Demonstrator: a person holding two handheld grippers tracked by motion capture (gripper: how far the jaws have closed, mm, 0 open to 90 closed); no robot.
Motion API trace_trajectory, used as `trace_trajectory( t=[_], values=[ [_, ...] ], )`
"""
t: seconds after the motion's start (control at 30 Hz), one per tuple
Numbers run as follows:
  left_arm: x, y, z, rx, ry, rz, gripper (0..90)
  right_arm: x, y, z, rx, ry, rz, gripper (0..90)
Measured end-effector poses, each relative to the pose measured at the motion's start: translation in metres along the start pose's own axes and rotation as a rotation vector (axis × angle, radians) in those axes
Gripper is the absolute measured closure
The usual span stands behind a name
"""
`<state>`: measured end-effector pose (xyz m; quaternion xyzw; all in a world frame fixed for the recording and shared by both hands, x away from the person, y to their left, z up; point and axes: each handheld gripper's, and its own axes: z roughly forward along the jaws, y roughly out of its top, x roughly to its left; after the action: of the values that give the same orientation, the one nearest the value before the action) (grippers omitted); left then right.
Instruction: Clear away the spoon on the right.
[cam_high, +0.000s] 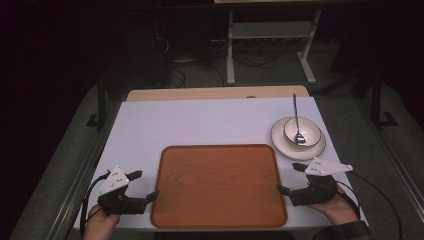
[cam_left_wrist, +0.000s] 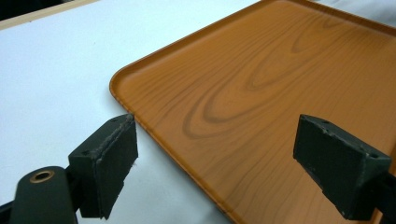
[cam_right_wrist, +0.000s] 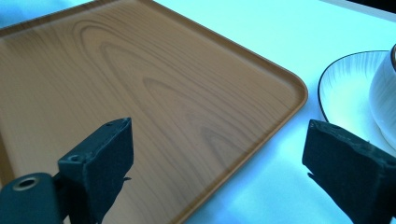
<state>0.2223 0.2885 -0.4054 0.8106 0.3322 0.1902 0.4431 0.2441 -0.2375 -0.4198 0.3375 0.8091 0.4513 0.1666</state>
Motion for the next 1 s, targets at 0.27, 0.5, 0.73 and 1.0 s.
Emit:
trace_trajectory(
  t=[0.27,0.5,0.73,1.0],
  values=[
    [0.001,0.000,0.000,0.004,0.005,-0.003,13.4,-0.003,0.002,0.002,0.006,-0.003,0.000,8.2],
    [0.002,0.000,0.000,-0.001,0.000,-0.007,13.4,-0.008,0.008,0.002,-0.004,-0.014,0.007,8.3],
    [0.001,0.000,0.000,-0.001,-0.001,-0.009,13.4,-0.012,0.017,0.005,-0.013,-0.026,0.002,8.3],
    [0.004,0.002,0.002,-0.013,-0.002,-0.017,13.4,-0.017,0.026,0.011,-0.022,-0.028,0.002,8.3]
  ],
)
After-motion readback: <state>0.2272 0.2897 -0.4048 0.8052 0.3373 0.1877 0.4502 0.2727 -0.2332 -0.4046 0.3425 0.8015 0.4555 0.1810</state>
